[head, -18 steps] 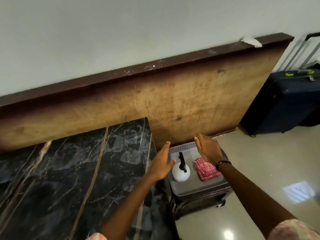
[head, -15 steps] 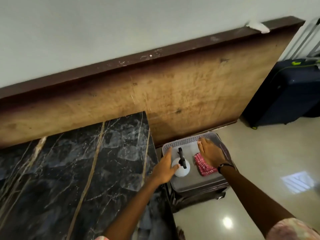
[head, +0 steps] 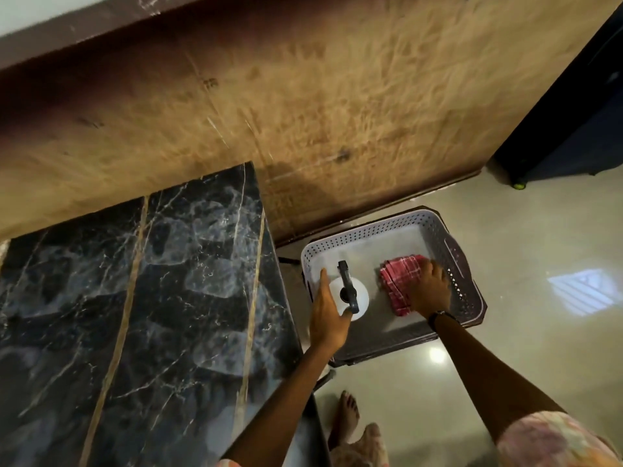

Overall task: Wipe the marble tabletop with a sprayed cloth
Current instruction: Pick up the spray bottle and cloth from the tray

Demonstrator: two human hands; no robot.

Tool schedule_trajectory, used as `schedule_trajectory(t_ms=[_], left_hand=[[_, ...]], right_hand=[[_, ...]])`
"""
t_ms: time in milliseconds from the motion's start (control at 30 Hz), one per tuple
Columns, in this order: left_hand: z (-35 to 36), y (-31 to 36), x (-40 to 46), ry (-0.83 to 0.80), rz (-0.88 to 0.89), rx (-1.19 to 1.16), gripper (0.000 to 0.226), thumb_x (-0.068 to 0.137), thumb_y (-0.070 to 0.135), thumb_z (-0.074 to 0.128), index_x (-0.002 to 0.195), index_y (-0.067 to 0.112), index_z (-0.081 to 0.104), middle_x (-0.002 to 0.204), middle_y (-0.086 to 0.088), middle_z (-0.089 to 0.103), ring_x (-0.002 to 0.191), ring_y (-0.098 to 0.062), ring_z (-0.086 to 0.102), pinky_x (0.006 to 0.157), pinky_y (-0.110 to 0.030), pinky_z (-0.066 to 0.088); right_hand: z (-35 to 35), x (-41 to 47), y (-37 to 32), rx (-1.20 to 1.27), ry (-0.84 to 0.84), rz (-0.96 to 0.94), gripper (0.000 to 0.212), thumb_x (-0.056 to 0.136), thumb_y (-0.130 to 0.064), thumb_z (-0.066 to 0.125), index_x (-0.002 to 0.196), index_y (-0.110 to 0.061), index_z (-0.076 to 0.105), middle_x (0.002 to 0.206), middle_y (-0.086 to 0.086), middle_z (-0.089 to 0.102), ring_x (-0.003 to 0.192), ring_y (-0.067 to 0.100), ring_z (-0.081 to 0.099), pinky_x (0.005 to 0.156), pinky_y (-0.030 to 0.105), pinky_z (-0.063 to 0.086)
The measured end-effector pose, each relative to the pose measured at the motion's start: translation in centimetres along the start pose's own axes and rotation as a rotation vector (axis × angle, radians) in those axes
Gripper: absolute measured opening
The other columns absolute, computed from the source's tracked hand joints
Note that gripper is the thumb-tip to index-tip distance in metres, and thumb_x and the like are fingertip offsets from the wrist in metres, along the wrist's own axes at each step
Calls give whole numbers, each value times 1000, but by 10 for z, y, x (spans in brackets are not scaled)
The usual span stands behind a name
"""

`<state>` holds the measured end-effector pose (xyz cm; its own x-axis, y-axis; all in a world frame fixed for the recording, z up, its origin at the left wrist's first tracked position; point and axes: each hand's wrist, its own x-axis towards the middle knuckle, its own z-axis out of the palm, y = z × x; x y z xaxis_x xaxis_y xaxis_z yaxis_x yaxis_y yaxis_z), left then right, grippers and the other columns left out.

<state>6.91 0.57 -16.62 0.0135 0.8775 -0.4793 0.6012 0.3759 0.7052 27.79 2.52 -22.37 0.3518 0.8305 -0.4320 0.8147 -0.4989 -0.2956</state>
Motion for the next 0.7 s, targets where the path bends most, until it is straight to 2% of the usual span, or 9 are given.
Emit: schedule_trajectory(t_ms=[133,200,267,367,533,633,700], left_hand=[[11,2,15,21,37,27,96,81,17,70,146,37,3,146,-12,41,130,-32,45,97,-48,47],[16,1,21,36,61,59,94,80,24,71,145,40,5,140,-12,47,125,-31,48,94,-47,48],[18,-2,27,68,73,78,88,79,28,72,146,36,16,135,-12,50,121,-32,51,91,-47,50],[20,-4,28,119,96,68,73,80,26,70,141,32,30,118,-11,59,107,-32,59,83,-46,54],[17,4,15,216,296,132,64,80,23,67,131,35,31,98,-12,66,94,-31,62,76,-41,51],[5,19,-2,262,417,97,58,78,26,61,129,31,34,85,-5,69,82,-21,63,78,-36,51],[-9,29,-18,283,500,47,58,78,28,58,132,27,35,81,-1,70,78,-8,59,78,-21,47]], right_hand=[[8,16,7,129,42,32,53,94,-13,51,140,-1,30,138,28,43,125,47,44,101,62,39],[10,23,13,196,54,47,55,93,-14,56,139,2,32,134,31,47,120,48,48,98,61,42],[10,29,19,264,46,59,54,90,-19,64,132,8,42,123,33,56,110,46,57,93,56,48],[5,34,25,343,-32,61,41,86,-21,70,112,8,61,105,29,67,93,38,67,83,46,55],[-6,19,21,401,-76,1,36,84,-21,72,108,5,64,100,24,70,76,25,63,74,35,54],[-26,-8,10,486,-99,-44,37,85,-18,70,114,4,61,105,23,69,79,24,63,71,30,52],[-44,-34,-5,582,-78,-75,38,86,-16,69,118,2,59,109,23,67,82,26,63,70,30,53]])
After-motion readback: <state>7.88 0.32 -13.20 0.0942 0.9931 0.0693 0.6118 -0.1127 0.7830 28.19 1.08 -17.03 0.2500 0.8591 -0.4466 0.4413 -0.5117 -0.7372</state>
